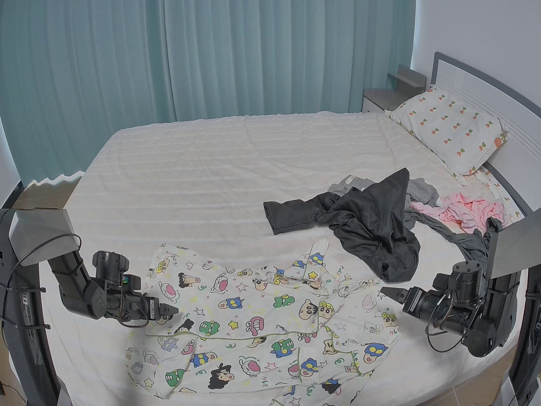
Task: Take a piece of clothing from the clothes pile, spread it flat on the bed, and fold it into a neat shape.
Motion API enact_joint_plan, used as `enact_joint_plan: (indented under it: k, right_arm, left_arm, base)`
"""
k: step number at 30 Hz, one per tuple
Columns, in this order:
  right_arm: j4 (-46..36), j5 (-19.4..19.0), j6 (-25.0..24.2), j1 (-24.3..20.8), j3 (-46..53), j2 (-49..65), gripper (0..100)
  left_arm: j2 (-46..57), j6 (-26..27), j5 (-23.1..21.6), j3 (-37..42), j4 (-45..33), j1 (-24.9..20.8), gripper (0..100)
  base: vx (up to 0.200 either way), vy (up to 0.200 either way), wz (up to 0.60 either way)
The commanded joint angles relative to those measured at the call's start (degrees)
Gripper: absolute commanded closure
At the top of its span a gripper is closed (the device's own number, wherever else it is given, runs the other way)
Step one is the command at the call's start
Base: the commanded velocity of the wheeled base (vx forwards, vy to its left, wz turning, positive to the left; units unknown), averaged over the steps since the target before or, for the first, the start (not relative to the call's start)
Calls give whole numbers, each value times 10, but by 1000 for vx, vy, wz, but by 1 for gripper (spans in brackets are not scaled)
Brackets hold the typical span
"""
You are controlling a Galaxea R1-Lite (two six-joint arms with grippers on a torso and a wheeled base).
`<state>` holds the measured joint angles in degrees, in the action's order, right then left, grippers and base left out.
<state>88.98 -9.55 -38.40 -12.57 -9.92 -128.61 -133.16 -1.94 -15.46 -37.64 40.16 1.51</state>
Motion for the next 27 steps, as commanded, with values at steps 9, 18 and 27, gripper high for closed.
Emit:
enact_joint_plan:
  k: [9, 18, 27]
  right_arm:
    - [7, 1, 0, -2, 1, -1, 0]
    - [7, 1, 0, -2, 0, -1, 0]
    - [7, 1, 0, -2, 1, -1, 0]
  left_arm:
    - [-21, 17, 38, 8, 26, -4, 0]
    - [-22, 9, 48, 6, 27, -10, 100]
    - [-16, 2, 48, 6, 28, 6, 100]
  base:
    - [0, 0, 0]
    - [0, 0, 0]
    - [0, 0, 0]
